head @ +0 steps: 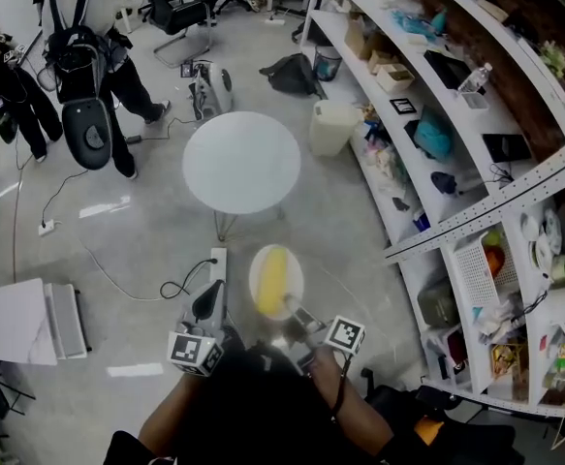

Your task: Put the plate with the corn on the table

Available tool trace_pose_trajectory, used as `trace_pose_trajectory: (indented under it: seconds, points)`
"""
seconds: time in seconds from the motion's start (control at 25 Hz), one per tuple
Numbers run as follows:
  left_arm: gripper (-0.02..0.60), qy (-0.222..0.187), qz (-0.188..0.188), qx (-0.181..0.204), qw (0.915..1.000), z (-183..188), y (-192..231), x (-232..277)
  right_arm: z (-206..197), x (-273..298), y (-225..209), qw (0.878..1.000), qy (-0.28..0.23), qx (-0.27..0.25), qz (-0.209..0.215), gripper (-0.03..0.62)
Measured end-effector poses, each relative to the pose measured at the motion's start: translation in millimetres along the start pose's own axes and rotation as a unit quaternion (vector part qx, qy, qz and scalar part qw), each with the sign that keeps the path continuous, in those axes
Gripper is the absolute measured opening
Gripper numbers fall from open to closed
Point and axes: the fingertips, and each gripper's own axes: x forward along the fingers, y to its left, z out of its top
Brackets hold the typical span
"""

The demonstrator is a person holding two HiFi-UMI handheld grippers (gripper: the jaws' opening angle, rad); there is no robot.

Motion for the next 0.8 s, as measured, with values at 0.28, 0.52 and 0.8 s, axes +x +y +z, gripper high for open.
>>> trace_pose_trajectory:
  seconds: [0.28,0.52,0.8]
  points:
    - [0.003,-0.006,0.015,0.002,0.9999,7.5,10.0,7.4,11.0,4.7,0.6,1.000,-0.002,0.010,0.003,0.051]
    - [0.003,-0.002,0.016,0.002,0.9999,10.1,18.5,31.5,24.8,18.7,0.1,1.000,0.002,0.006,-0.004,0.051]
    - [0.003,-0.007,0.005,-0.006,0.9999,12.0,30.7,74.1,53.4,47.5,9.5,1.000,0.005,0.001,0.001,0.051]
